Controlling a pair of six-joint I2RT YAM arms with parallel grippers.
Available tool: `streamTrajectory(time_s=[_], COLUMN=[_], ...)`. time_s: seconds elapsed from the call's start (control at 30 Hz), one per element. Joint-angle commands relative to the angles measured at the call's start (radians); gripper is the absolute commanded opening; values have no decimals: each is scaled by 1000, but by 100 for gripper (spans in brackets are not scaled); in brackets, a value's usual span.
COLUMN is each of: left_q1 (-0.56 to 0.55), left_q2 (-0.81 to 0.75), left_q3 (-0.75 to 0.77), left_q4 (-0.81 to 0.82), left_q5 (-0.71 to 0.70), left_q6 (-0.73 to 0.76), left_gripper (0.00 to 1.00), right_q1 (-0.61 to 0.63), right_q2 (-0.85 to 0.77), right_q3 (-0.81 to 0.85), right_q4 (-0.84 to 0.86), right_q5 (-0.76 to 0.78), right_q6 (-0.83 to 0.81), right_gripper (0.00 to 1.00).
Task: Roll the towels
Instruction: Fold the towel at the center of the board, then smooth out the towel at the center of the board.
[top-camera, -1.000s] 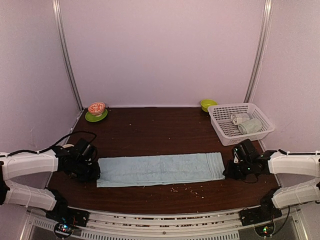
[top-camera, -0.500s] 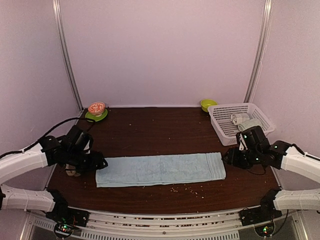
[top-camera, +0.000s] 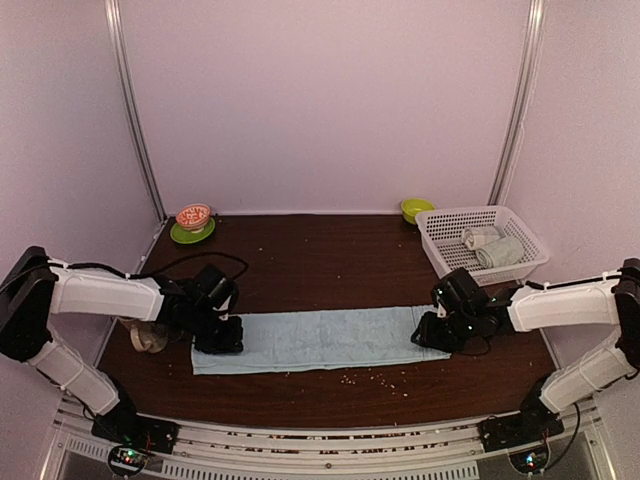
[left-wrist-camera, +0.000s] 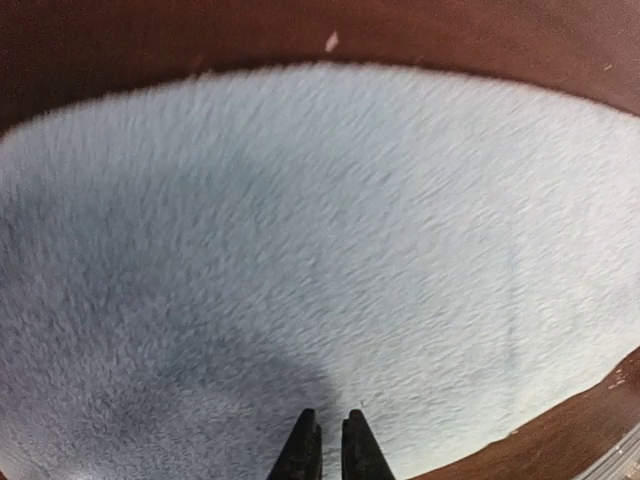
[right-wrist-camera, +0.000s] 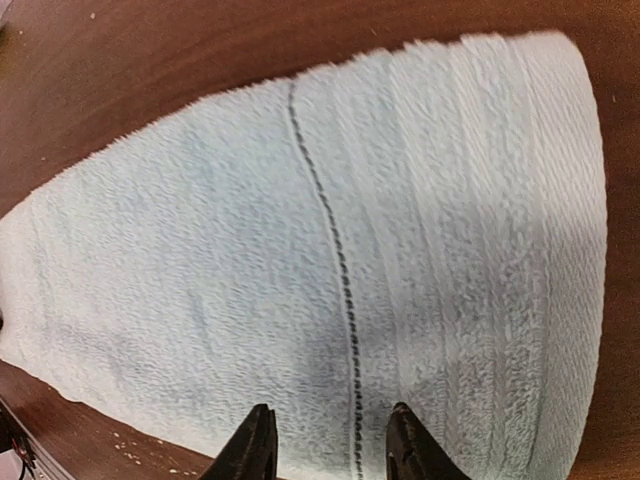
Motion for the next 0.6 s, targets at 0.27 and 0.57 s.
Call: streamTrajectory(time_s=[0.27,0.57], left_q1=[-30,-58], left_q2=[-107,-245], left_q3=[-276,-198], left_q4=[85,-83], left_q5=[29,18], left_q6=[-69,9], left_gripper=[0,16], right_q1=[7,16], right_q2=[-72,-362], right_q3=[-197,-181], right_q4=[27,-178], right_q5=[14,36], right_q6=[94,70], right_gripper=[39,45])
